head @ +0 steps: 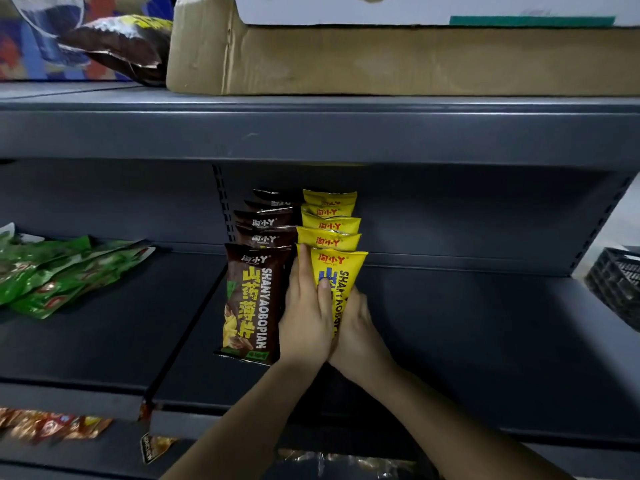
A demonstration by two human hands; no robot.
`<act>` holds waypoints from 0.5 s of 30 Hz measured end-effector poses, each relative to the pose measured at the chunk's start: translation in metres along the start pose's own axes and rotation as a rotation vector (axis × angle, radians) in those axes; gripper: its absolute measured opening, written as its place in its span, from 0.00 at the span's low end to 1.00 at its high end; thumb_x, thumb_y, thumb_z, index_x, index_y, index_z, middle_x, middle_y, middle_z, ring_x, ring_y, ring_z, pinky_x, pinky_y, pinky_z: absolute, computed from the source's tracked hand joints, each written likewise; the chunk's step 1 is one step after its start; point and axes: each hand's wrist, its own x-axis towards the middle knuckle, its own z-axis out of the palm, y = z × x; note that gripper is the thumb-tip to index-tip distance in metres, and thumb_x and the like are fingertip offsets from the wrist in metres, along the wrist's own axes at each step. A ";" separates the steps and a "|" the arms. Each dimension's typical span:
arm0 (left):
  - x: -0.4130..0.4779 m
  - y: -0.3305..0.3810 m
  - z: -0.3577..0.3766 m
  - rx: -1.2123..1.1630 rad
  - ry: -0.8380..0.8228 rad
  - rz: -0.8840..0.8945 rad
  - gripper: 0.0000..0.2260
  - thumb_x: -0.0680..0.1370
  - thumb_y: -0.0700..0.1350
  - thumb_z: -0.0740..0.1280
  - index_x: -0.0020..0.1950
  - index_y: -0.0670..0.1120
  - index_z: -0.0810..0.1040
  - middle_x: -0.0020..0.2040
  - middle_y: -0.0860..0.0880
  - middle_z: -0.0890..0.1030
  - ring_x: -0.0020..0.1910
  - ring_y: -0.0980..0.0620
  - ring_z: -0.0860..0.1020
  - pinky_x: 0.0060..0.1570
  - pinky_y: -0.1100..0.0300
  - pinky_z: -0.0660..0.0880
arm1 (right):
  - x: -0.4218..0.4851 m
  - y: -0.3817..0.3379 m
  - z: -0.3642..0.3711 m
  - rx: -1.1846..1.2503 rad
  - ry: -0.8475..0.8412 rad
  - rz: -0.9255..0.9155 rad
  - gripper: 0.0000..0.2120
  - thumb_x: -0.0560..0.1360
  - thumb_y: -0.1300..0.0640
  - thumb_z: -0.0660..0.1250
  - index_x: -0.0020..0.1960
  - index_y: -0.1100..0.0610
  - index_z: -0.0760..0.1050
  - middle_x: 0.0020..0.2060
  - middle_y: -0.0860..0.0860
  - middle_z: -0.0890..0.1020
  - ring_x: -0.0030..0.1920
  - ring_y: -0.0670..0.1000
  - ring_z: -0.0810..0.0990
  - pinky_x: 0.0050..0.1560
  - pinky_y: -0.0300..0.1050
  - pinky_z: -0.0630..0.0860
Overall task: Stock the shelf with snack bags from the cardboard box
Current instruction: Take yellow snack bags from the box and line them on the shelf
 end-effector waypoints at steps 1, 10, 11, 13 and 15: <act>0.000 0.002 -0.001 0.021 -0.009 -0.014 0.26 0.82 0.56 0.49 0.76 0.59 0.39 0.77 0.53 0.53 0.75 0.54 0.57 0.63 0.57 0.64 | -0.001 -0.001 0.000 0.028 0.007 0.005 0.41 0.69 0.45 0.72 0.74 0.52 0.54 0.58 0.46 0.66 0.61 0.43 0.67 0.51 0.38 0.67; -0.037 0.005 -0.001 0.170 -0.148 -0.240 0.44 0.68 0.69 0.41 0.77 0.45 0.37 0.76 0.46 0.56 0.74 0.48 0.59 0.67 0.54 0.64 | -0.005 -0.001 -0.004 0.008 -0.010 -0.015 0.37 0.69 0.33 0.55 0.72 0.53 0.59 0.56 0.45 0.67 0.55 0.39 0.67 0.52 0.36 0.66; -0.040 0.004 -0.002 0.181 -0.171 -0.253 0.45 0.66 0.69 0.41 0.77 0.46 0.37 0.76 0.47 0.55 0.74 0.48 0.59 0.67 0.53 0.64 | -0.005 0.000 -0.003 -0.025 -0.006 -0.032 0.37 0.70 0.34 0.53 0.71 0.55 0.60 0.57 0.46 0.68 0.54 0.40 0.66 0.52 0.36 0.65; -0.041 0.002 -0.002 0.185 -0.185 -0.264 0.45 0.65 0.69 0.40 0.77 0.47 0.38 0.76 0.48 0.56 0.73 0.47 0.60 0.65 0.52 0.66 | -0.004 0.002 -0.001 -0.077 -0.003 -0.037 0.36 0.70 0.34 0.52 0.71 0.56 0.60 0.58 0.50 0.69 0.54 0.41 0.65 0.52 0.37 0.65; -0.038 0.001 -0.002 0.180 -0.180 -0.257 0.45 0.65 0.69 0.40 0.77 0.47 0.40 0.76 0.48 0.57 0.72 0.47 0.62 0.64 0.51 0.67 | -0.003 0.002 -0.001 -0.072 0.003 -0.018 0.37 0.70 0.33 0.53 0.71 0.55 0.60 0.59 0.50 0.69 0.55 0.42 0.66 0.53 0.40 0.67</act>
